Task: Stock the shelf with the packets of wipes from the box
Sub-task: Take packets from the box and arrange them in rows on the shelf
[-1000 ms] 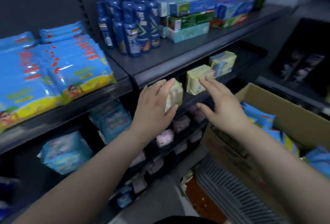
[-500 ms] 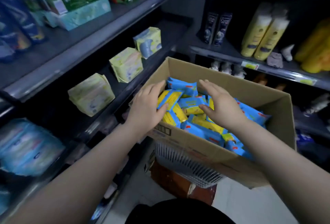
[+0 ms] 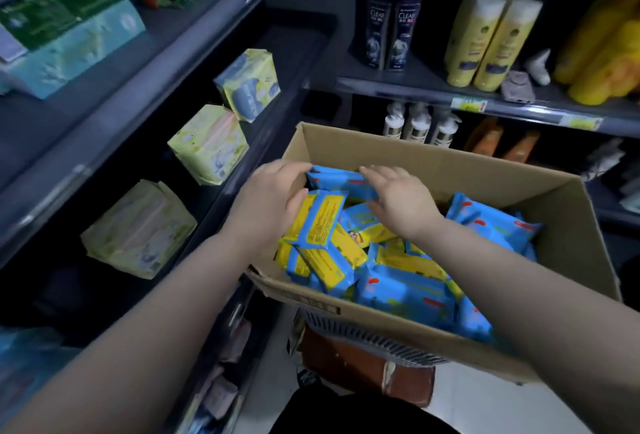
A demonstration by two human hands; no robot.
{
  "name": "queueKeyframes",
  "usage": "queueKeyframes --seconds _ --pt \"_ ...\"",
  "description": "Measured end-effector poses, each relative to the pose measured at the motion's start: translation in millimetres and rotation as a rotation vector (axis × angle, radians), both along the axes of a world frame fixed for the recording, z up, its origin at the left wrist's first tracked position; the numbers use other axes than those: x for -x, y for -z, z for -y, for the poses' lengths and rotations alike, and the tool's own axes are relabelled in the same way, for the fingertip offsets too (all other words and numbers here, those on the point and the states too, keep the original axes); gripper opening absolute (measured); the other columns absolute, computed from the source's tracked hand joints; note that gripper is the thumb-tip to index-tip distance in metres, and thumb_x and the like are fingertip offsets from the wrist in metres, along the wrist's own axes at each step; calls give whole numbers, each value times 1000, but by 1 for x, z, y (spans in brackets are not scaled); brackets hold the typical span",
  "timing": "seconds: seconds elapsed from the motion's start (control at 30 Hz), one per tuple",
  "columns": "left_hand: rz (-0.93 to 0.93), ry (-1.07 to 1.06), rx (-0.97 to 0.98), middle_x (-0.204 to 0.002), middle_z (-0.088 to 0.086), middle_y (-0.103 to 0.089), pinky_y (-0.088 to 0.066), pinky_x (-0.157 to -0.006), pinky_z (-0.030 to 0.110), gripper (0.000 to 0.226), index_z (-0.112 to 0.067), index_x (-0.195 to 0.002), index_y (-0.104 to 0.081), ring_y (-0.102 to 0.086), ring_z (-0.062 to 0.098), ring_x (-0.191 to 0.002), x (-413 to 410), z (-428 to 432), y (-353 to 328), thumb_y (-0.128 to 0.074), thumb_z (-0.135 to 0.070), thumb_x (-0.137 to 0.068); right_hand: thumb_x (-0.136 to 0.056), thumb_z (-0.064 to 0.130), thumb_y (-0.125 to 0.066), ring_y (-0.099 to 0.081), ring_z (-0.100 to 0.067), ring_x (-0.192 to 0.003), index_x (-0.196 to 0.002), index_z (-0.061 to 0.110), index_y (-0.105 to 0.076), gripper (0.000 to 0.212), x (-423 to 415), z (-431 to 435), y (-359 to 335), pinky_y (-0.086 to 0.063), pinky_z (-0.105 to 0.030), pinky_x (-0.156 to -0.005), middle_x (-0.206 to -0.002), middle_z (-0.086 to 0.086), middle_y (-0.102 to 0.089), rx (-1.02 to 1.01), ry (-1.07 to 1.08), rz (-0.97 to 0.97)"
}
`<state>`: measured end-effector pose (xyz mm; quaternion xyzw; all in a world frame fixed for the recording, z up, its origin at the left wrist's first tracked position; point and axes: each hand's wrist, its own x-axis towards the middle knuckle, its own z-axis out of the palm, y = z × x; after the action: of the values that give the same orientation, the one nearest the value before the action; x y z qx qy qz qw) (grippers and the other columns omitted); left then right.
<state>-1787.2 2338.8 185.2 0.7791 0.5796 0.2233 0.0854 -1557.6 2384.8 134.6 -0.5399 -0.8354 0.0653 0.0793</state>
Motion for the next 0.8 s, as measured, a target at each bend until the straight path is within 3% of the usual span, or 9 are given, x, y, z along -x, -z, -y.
queueKeyframes --seconds 0.17,0.27,0.4,0.47,0.5,0.57,0.63,0.7,0.8 --pt "135 37 14 -120 2 -60 -43 -95 29 33 -13 -124 -59 -55 17 -109 13 -11 -4 -56 -11 -91 -80 19 -69 -53 -36 -89 -101 10 -66 23 23 -18 14 -45 -42 -69 -96 -11 -59 -149 62 90" --pt "194 40 19 -112 -1 -59 -37 -82 12 33 -11 -122 -60 -51 6 -90 17 -21 -7 -58 -8 -90 -82 16 -66 -53 -34 -89 -94 13 -67 13 22 -20 5 -37 -37 -69 -91 -7 -65 -144 96 23" --pt "213 19 35 -123 0 -59 -32 -92 16 44 -14 -131 -53 -51 15 -114 15 -38 -10 -62 -13 -88 -80 17 -70 -55 -27 -88 -86 18 -68 7 7 -12 -36 -40 -37 -78 -80 4 -64 -115 174 -326" --pt "264 -3 114 -123 -4 -59 -32 -97 20 54 -20 -135 -48 -48 13 -117 10 -46 -12 -67 -21 -85 -82 15 -70 -53 -8 -84 -86 20 -67 7 5 -4 -60 -44 -20 -79 -84 4 -58 13 204 -536" --pt "311 -10 168 -119 -6 -60 -36 -97 23 52 -23 -132 -49 -51 9 -114 6 -49 -12 -68 -24 -84 -84 13 -69 -53 2 -78 -87 19 -65 8 6 0 -69 -42 -6 -69 -90 -3 -57 103 210 -643" --pt "437 -27 244 -104 -11 -66 -47 -90 30 30 -30 -110 -59 -60 1 -97 0 -52 -13 -70 -24 -83 -85 10 -67 -54 13 -70 -91 18 -63 10 8 5 -76 -38 1 -55 -102 -14 -58 171 225 -799" --pt "588 -88 219 -90 -15 -66 -52 -83 31 23 -37 -93 -56 -64 -2 -83 1 -51 -12 -69 -21 -84 -86 10 -66 -54 14 -81 -104 21 -61 22 9 5 -71 -42 -2 -67 -109 -6 -60 83 241 -802" --pt "754 -187 130 -87 -17 -66 -54 -82 32 19 -31 -96 -58 -65 4 -84 9 -49 -13 -67 -18 -85 -83 13 -68 -51 2 -105 -125 20 -54 44 8 2 -57 -39 -15 -92 -118 4 -58 -27 228 -694" --pt "899 -295 65 -74 -24 -64 -53 -71 20 14 -26 -93 -60 -62 -5 -73 24 -47 -19 -64 -13 -88 -80 15 -70 -55 -29 -108 -127 13 -56 50 14 -5 -23 -44 -37 -90 -119 -5 -62 -152 111 -337"
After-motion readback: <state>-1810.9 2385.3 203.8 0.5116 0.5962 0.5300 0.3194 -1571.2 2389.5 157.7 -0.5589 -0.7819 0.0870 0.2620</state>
